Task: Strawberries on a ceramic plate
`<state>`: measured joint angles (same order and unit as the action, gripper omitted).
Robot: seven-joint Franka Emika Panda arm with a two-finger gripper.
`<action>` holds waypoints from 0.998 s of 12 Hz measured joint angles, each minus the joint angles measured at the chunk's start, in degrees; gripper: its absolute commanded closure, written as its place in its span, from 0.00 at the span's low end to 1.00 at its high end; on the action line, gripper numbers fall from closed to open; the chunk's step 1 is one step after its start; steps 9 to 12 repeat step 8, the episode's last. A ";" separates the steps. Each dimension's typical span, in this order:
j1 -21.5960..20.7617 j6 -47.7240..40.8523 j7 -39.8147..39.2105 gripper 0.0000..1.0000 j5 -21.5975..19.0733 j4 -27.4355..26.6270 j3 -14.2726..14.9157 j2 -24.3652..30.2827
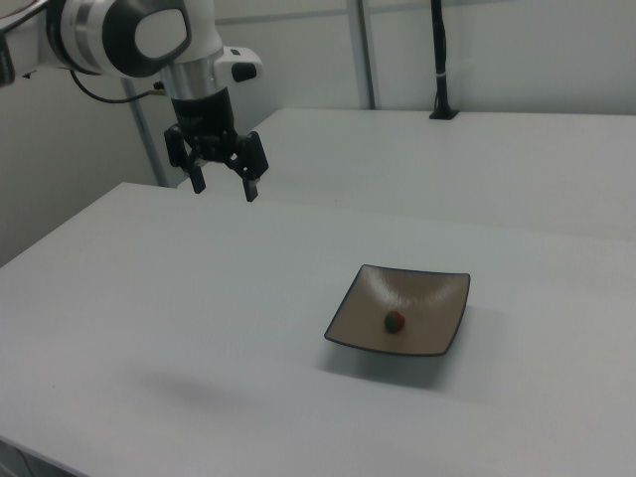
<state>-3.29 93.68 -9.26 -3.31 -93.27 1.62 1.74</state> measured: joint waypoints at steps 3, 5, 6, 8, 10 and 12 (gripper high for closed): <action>-0.53 0.16 2.07 0.00 0.00 0.14 -0.35 0.15; -0.65 0.53 2.23 0.00 0.00 0.14 -0.35 0.15; -0.66 0.54 2.23 0.00 0.00 0.14 -0.35 0.15; -0.66 0.54 2.23 0.00 0.00 0.14 -0.35 0.14; -0.66 0.54 2.23 0.00 0.00 0.14 -0.35 0.14; -0.66 0.54 2.23 0.00 0.00 0.14 -0.35 0.14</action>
